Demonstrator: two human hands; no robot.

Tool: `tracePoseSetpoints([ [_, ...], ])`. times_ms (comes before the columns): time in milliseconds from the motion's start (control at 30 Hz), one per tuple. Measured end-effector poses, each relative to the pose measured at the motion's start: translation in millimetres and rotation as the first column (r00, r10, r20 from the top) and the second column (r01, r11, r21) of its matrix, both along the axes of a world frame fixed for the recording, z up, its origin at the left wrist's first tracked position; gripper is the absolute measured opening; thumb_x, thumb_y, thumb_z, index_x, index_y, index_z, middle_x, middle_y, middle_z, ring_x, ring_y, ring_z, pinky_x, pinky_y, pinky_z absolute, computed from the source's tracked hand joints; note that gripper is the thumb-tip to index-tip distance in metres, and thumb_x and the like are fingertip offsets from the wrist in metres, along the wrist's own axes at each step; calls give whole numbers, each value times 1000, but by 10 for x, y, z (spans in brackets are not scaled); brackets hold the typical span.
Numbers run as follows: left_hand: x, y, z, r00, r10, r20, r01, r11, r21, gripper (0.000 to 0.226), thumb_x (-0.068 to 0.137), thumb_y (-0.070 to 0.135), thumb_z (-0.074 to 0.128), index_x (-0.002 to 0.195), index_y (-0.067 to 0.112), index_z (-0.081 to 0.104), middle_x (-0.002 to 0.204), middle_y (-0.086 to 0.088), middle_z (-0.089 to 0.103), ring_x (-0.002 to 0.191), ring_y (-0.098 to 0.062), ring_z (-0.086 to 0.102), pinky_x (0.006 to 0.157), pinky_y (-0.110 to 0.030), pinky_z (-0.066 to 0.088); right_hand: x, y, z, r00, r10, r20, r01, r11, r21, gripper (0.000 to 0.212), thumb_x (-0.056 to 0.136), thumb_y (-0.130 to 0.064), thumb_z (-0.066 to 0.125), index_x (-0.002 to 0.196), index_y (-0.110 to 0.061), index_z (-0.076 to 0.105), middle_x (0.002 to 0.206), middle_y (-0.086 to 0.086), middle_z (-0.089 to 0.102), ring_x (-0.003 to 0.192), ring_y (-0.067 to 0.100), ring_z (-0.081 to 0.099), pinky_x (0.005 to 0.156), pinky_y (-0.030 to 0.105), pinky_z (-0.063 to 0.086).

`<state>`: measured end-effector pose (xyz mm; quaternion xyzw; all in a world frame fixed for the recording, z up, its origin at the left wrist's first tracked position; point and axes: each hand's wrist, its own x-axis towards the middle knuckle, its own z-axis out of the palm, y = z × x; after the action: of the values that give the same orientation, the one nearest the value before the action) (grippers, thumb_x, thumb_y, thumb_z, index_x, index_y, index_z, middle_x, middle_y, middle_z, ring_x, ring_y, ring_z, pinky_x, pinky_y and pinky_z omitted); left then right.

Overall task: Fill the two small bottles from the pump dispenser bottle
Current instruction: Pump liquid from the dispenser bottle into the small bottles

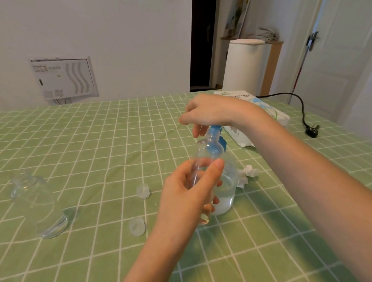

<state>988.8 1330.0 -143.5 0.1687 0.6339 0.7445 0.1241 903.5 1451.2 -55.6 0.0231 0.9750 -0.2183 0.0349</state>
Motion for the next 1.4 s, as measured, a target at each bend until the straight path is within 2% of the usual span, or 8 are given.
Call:
tracePoseSetpoints([
  [100,0,4,6,1000,1,4,-1,1000,6,42,60,51,63,88,20,67,60,7,63,47,-7,54,40,-16,38,2,-27,-7,999,20,41,-20,1000,-9,27,90,-28,50,103,-9,64,102,11,71,102,28,65,90,37,48],
  [233,5,4,-1,1000,0,12,0,1000,4,43,60,50,63,89,19,66,60,8,63,48,-7,54,40,-16,39,31,-17,-46,998,-14,65,19,997,-79,23,91,-29,48,98,-15,65,96,7,73,103,25,65,62,26,40],
  [300,11,3,-12,1000,1,18,-1,1000,-3,44,59,50,64,90,19,67,60,7,64,47,-7,55,40,-16,39,43,-12,-84,996,-19,83,27,995,-96,23,91,-26,48,101,-14,64,91,5,74,103,25,66,58,25,39],
  [400,24,5,-29,999,11,39,-11,1000,-6,48,57,50,64,92,17,66,61,7,65,46,-7,54,39,-16,39,49,-14,-137,994,9,106,6,990,-138,25,92,-23,48,105,-9,65,89,6,72,105,30,65,81,34,52],
  [500,21,6,-37,999,15,44,-14,1000,-11,48,58,49,64,92,17,66,61,7,65,46,-8,54,38,-17,38,41,-12,-161,995,9,99,7,987,-161,26,91,-23,49,106,-8,65,90,7,72,108,31,63,99,44,47],
  [867,6,-10,-22,1000,-5,10,5,1000,-10,42,58,54,64,88,24,68,64,8,66,49,-7,56,43,-17,43,13,-20,-28,1000,22,19,-20,998,-58,37,91,-27,52,116,0,60,92,7,74,104,30,65,96,43,48],
  [1000,11,-13,-23,1000,-4,1,4,1000,-16,43,59,53,63,89,22,67,64,7,65,49,-7,55,41,-19,42,13,-9,-72,999,28,44,-23,994,-104,25,90,-24,51,104,-9,64,84,3,73,102,27,66,96,40,48],
  [1400,4,-7,-55,1000,-3,24,4,1000,-9,43,59,49,65,90,19,67,62,6,65,48,-7,55,41,-16,41,16,-6,-166,999,3,40,3,989,-151,36,90,-24,52,118,-1,58,81,3,73,108,37,61,99,47,46],
])
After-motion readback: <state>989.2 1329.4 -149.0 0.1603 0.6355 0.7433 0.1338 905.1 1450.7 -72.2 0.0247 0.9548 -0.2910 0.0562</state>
